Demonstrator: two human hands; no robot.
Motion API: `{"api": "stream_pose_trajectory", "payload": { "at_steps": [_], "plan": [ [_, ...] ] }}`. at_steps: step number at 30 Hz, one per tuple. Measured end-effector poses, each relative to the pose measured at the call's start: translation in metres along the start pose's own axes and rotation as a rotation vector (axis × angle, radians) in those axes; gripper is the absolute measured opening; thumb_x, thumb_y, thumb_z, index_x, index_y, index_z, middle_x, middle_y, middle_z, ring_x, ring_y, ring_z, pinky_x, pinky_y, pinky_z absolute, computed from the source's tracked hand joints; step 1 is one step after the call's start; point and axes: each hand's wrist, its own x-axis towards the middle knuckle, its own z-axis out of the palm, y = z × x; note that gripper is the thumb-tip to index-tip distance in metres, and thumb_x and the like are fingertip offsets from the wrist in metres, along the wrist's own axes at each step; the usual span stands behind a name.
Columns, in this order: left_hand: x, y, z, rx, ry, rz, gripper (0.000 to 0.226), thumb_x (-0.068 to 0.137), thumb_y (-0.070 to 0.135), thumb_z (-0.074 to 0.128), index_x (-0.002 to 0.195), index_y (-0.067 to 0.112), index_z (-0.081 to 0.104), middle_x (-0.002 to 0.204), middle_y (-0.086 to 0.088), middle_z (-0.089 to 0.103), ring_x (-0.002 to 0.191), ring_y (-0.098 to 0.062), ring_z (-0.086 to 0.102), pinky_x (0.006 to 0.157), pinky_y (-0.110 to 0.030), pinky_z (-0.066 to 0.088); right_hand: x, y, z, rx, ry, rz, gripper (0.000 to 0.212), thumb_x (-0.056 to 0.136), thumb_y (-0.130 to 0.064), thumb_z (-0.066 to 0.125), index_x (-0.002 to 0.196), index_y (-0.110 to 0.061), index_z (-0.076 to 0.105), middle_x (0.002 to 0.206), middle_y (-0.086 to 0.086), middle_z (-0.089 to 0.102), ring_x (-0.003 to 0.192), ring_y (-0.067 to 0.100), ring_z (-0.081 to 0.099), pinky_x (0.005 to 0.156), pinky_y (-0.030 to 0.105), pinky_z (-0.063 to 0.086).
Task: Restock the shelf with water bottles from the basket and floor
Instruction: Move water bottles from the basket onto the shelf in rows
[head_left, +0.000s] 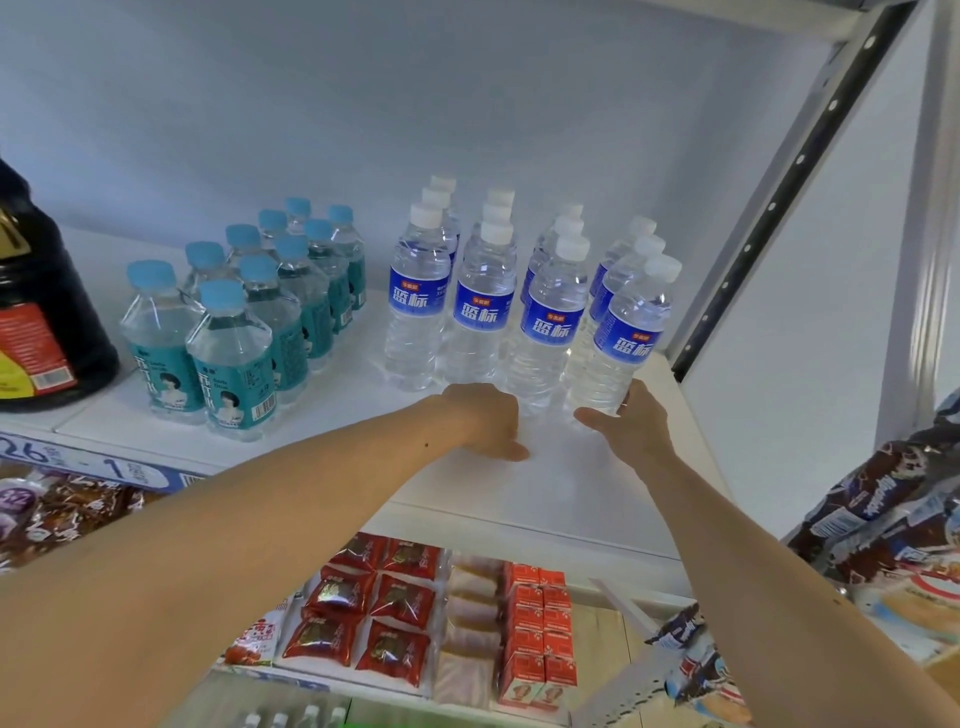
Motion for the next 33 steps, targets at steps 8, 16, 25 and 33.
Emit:
{"api": "stream_pose_trajectory", "payload": {
  "at_steps": [8,16,25,33],
  "plan": [
    [0.002,-0.005,0.005,0.000,0.001,0.002,0.042,0.088,0.057,0.047,0.088,0.019,0.064,0.096,0.002,0.064,0.090,-0.021,0.059,0.071,-0.030,0.042,-0.010,0.000,0.006,-0.030,-0.006,0.040,0.063,0.075,-0.036,0.079,0.126,-0.015,0.049,0.121,0.004,0.061,0.110,0.026,0.060,0.092,0.038,0.046],
    [-0.022,-0.015,0.024,-0.188,0.123,0.028,0.055,0.091,0.052,0.049,0.139,0.028,0.043,0.148,0.008,0.039,0.135,-0.018,0.036,0.111,-0.038,0.032,-0.043,0.003,0.012,0.082,0.137,0.144,0.092,0.074,-0.029,0.081,0.144,-0.006,0.027,0.143,0.013,0.042,0.129,0.030,0.044,0.106,0.039,0.039],
    [-0.064,-0.025,0.048,-0.427,0.483,-0.013,0.041,0.087,0.044,0.059,0.125,0.027,0.058,0.135,0.006,0.053,0.122,-0.015,0.050,0.102,-0.039,0.042,-0.095,-0.024,0.030,0.233,0.266,-0.091,0.028,0.083,-0.023,0.071,0.105,-0.012,0.058,0.102,0.004,0.062,0.087,0.016,0.061,0.078,0.019,0.045],
    [-0.121,-0.061,0.071,-0.404,0.610,-0.063,0.036,0.087,0.037,0.061,0.119,0.020,0.064,0.127,0.001,0.060,0.116,-0.017,0.055,0.102,-0.038,0.042,-0.149,-0.064,0.074,0.327,0.114,-0.188,0.015,0.092,-0.027,0.061,0.103,-0.017,0.059,0.096,-0.004,0.061,0.081,-0.002,0.055,0.067,0.002,0.041]
  ]
}}
